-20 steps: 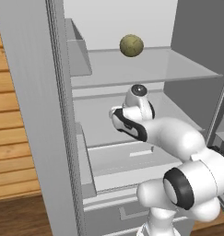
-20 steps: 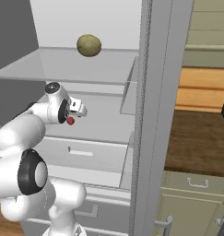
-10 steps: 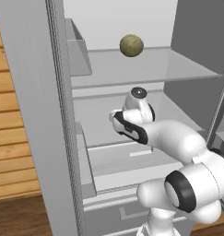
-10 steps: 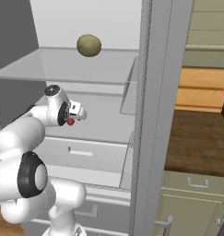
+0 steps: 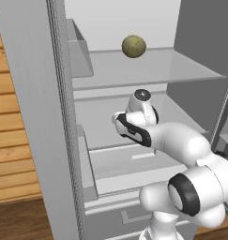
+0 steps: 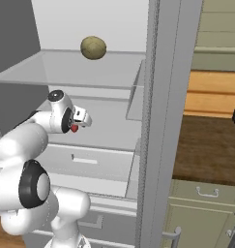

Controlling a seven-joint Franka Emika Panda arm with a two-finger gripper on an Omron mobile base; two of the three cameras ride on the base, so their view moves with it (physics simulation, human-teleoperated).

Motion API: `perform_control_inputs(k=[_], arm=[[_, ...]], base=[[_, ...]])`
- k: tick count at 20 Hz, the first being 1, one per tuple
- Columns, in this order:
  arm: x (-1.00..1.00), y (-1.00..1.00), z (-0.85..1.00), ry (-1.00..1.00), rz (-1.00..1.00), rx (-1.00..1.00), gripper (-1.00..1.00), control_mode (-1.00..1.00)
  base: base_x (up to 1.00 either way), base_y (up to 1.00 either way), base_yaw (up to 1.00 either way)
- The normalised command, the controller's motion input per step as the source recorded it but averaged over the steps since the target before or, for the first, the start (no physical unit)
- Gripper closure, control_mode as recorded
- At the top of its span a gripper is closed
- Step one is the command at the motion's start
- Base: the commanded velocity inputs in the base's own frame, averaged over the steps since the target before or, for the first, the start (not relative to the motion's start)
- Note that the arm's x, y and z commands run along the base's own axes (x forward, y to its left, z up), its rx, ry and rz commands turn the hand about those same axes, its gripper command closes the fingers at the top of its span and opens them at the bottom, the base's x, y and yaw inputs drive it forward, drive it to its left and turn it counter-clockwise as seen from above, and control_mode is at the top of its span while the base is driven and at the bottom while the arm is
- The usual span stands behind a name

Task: Take the strawberry from the fridge and place it on top of the pancake, located on the dining counter.

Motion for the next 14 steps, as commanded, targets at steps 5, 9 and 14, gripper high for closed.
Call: perform_control_inputs(k=[5,9,14], arm=[[-0.09,0.00,-0.09,0.02,0.00,0.00,-1.00,-1.00],[-0.18,0.00,0.01,0.00,0.00,0.00,-1.00,-1.00],[-0.17,0.00,0.09,0.00,0.00,0.00,-1.00,-1.00]], base=[[0.00,0.00,0.00],[0.00,0.00,0.00],[0.00,0.00,0.00]])
